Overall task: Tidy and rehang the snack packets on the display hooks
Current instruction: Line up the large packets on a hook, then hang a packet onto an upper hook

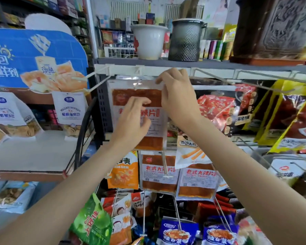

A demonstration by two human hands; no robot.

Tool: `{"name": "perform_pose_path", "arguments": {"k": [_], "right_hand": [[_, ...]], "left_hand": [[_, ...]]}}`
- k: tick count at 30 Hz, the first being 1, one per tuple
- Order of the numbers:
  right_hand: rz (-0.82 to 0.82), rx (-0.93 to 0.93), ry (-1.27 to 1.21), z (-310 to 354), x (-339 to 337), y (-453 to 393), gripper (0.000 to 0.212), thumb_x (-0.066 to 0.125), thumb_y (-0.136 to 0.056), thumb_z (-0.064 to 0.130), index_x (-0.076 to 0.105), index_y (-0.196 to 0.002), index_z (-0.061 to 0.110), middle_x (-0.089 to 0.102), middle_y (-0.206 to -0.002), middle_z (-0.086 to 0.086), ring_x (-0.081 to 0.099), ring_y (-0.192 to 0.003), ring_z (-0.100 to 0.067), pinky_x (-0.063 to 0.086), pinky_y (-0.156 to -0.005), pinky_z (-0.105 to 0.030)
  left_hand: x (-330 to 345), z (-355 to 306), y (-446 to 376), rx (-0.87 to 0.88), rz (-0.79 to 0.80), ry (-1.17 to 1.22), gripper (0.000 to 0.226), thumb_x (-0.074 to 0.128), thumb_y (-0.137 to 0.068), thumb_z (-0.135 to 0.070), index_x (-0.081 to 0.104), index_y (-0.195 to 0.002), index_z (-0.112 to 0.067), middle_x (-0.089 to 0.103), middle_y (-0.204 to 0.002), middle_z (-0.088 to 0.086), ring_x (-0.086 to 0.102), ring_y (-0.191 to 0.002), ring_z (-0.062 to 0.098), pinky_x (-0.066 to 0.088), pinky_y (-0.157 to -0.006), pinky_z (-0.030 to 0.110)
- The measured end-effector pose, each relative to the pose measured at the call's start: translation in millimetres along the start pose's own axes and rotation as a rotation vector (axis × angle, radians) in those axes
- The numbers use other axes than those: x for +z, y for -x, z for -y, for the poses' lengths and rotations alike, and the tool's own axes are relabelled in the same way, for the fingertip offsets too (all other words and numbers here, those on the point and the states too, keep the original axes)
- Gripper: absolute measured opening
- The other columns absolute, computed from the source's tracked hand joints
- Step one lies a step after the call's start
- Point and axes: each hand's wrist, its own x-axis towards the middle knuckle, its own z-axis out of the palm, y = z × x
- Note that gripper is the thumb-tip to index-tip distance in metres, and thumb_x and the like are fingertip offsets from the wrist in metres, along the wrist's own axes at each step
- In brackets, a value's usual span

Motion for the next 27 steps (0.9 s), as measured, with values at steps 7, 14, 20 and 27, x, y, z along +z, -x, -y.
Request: {"name": "perform_pose_path", "arguments": {"k": [7, 14, 20, 27], "right_hand": [[-0.265, 0.000, -0.050, -51.1, -77.5, 38.4, 0.021, 0.043, -0.076, -0.004, 0.063, -0.069, 0.000, 0.059, -0.072, -0.013, 0.053, -0.072, -0.028, 0.037, -0.065, -0.022], [-0.178, 0.362, 0.003, -110.4, -92.0, 50.6, 0.036, 0.045, -0.078, -0.004, 0.051, -0.114, -0.001, 0.045, -0.115, -0.023, 0.045, -0.105, -0.037, 0.027, -0.081, -0.023], [0.277, 0.525, -0.212, -122.4, -77.7, 63.6, 0.060, 0.058, -0.089, 0.017, 0.028, -0.139, 0.008, 0.031, -0.139, -0.015, 0.038, -0.126, -0.028, 0.030, -0.099, -0.025], [0.375, 0.615, -0.410, -119.4, -56.1, 61.3, 0.076, 0.065, -0.082, 0.036, 0.023, -0.141, 0.015, 0.038, -0.140, -0.010, 0.047, -0.122, -0.027, 0.041, -0.103, -0.046]], "left_hand": [[41.0, -50.1, -25.3, 0.062, 0.018, 0.088, 0.043, 0.054, -0.085, -0.010, 0.043, -0.127, -0.009, 0.044, -0.126, 0.007, 0.042, -0.119, 0.018, 0.027, -0.097, 0.017], [64.8, -82.1, -42.0, 0.031, 0.016, 0.110, 0.043, 0.054, -0.089, -0.013, 0.043, -0.130, -0.010, 0.045, -0.133, 0.005, 0.041, -0.125, 0.018, 0.025, -0.100, 0.018], [69.0, -86.9, -34.2, -0.102, 0.061, 0.238, 0.040, 0.056, -0.090, -0.017, 0.042, -0.127, -0.012, 0.053, -0.124, 0.003, 0.050, -0.107, 0.009, 0.037, -0.085, 0.017], [61.7, -90.3, -18.8, -0.184, 0.146, 0.387, 0.032, 0.057, -0.089, -0.016, 0.055, -0.121, -0.011, 0.063, -0.116, 0.000, 0.059, -0.107, 0.008, 0.046, -0.091, 0.020]]}}
